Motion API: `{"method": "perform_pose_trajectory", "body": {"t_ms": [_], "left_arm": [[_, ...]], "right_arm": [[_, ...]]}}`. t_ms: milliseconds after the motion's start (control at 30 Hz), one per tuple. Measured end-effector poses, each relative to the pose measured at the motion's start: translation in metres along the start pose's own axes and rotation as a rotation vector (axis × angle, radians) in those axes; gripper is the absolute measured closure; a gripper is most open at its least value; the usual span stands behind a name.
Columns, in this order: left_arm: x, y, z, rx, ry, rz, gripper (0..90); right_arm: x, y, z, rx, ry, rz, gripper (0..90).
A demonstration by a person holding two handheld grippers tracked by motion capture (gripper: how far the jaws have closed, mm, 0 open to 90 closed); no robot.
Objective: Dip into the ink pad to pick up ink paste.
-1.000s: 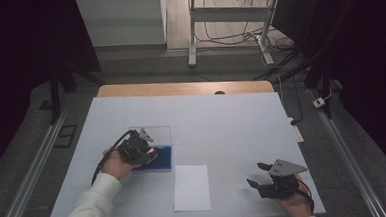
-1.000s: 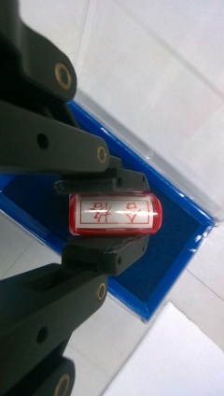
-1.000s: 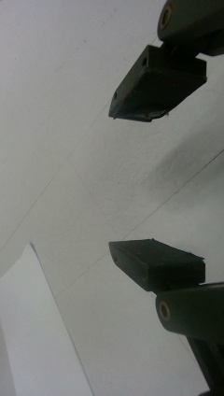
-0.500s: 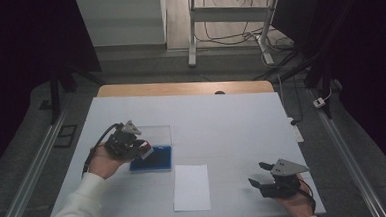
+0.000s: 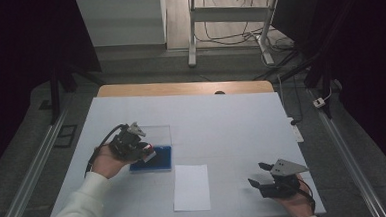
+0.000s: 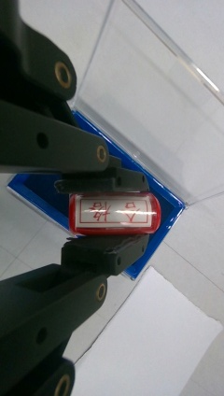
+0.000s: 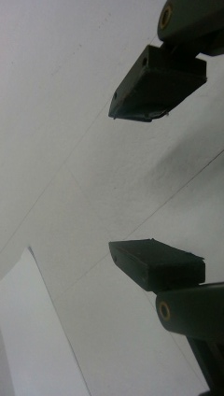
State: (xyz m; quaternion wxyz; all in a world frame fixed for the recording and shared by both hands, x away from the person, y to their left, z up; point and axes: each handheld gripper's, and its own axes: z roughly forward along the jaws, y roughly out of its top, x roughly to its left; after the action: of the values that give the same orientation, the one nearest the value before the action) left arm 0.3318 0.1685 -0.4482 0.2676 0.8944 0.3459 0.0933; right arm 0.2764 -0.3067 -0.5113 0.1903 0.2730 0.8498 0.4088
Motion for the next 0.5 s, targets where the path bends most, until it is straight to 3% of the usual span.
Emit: {"method": "perform_pose_trajectory", "body": {"t_ms": [500], "left_arm": [[0.000,0.008,0.026,0.076,0.017,0.021,70.2]], "right_arm": [[0.000,0.000,0.001,-0.001,0.011,0.002,29.5]]}}
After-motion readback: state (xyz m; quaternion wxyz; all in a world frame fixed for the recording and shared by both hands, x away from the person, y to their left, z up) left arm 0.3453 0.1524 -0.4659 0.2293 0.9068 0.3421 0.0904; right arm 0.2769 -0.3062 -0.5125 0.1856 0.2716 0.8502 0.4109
